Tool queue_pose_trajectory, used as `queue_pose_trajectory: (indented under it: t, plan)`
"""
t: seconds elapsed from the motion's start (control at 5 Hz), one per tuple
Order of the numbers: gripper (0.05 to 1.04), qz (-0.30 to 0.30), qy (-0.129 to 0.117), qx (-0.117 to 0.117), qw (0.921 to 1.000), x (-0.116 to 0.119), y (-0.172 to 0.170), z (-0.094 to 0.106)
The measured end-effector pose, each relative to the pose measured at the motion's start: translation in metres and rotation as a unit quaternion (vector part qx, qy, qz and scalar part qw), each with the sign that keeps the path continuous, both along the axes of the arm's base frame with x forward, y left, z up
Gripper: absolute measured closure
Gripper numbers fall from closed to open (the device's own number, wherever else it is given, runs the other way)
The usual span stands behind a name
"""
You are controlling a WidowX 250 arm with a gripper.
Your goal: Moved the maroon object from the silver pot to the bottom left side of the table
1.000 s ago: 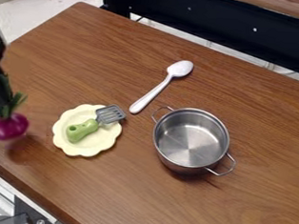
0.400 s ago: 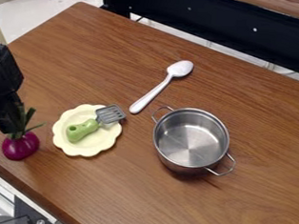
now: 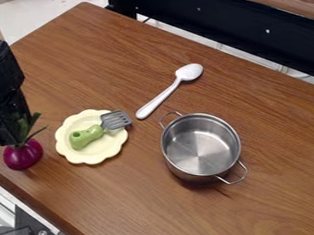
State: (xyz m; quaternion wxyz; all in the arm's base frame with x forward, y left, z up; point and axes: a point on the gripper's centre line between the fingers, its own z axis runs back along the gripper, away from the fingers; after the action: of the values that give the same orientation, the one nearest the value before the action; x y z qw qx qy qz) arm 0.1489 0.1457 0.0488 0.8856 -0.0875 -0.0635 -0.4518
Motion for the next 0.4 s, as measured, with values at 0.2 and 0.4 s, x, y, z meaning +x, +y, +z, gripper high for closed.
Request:
queue_pose_trajectory:
  t: [0.2, 0.4]
  plan:
    - [0.112, 0.015, -0.012, 0.004, 0.9998, 0.007, 0.0, 0.015]
    - [0.085, 0.061, -0.022, 0.002, 0.9979, 0.016, -0.007, 0.038]
